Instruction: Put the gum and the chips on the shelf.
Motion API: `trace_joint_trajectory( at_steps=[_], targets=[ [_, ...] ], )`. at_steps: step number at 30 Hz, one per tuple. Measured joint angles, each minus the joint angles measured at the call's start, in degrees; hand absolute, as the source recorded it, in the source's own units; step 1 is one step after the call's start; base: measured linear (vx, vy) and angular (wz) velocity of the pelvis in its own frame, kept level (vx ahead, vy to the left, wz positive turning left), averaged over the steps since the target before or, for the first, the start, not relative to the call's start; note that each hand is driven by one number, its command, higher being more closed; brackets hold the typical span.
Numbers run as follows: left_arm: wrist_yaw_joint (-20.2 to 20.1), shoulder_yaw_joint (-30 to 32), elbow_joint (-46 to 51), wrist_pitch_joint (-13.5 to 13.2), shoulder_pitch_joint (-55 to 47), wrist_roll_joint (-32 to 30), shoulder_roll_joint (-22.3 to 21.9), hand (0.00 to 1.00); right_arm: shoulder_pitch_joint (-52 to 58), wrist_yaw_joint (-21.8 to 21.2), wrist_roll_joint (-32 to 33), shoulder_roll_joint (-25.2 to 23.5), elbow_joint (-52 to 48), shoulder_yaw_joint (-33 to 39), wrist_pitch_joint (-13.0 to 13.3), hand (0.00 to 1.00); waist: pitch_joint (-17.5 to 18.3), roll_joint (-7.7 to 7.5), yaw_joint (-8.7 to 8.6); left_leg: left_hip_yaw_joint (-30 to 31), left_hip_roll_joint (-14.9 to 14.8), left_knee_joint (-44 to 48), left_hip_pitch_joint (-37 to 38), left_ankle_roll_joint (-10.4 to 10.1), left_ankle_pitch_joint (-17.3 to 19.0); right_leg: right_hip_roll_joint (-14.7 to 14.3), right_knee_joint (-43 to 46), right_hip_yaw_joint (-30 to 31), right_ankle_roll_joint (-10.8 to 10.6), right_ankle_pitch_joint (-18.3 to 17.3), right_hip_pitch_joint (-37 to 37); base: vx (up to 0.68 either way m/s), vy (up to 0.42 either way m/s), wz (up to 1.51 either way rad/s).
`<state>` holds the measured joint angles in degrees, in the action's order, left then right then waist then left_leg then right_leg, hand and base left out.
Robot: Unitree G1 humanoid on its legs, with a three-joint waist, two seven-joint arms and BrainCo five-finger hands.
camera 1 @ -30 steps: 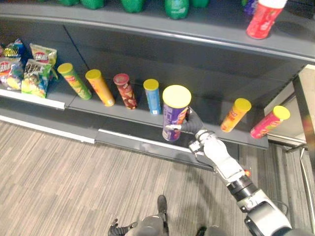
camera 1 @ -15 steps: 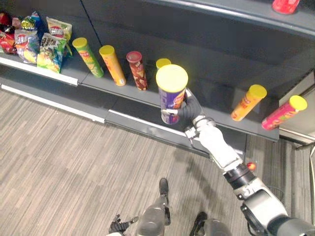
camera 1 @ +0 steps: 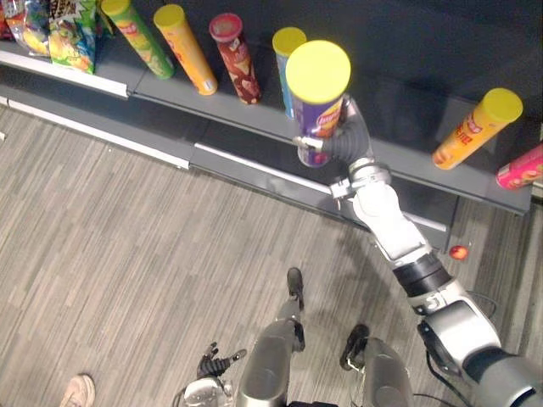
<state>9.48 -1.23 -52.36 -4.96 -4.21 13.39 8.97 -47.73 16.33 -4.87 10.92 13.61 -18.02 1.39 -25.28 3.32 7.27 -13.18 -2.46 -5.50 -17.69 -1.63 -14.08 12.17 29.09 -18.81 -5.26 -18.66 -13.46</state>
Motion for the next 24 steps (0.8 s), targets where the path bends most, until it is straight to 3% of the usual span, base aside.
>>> trace_joint_trajectory(
  at_steps=[11, 24],
  targets=[
    [-0.9, -4.1, 0.4, 0.1, 0.8, 0.0, -0.1, 0.00, -4.2, 4.4, -1.6, 5.0, 5.8, 5.4, 0.1, 1.00, -2.2, 3.22, 0.89, 1.7, 0.0, 0.0, -1.9, 0.7, -1.4, -0.2, 3.0, 0.3, 0.7, -1.8, -2.4, 0.02, -0.092, 0.07],
    [-1.1, -7.8, 1.0, 0.4, 2.4, 0.2, -0.1, 0.00, -5.3, 4.6, -1.4, 7.3, 9.1, 6.4, 0.1, 1.00, -3.6, 6.11, 1.05, 1.8, -0.3, 0.0, -3.6, 0.9, -1.9, -0.4, 3.1, 0.6, 0.8, -1.8, -4.5, 0.01, -0.059, -0.01]
  ],
)
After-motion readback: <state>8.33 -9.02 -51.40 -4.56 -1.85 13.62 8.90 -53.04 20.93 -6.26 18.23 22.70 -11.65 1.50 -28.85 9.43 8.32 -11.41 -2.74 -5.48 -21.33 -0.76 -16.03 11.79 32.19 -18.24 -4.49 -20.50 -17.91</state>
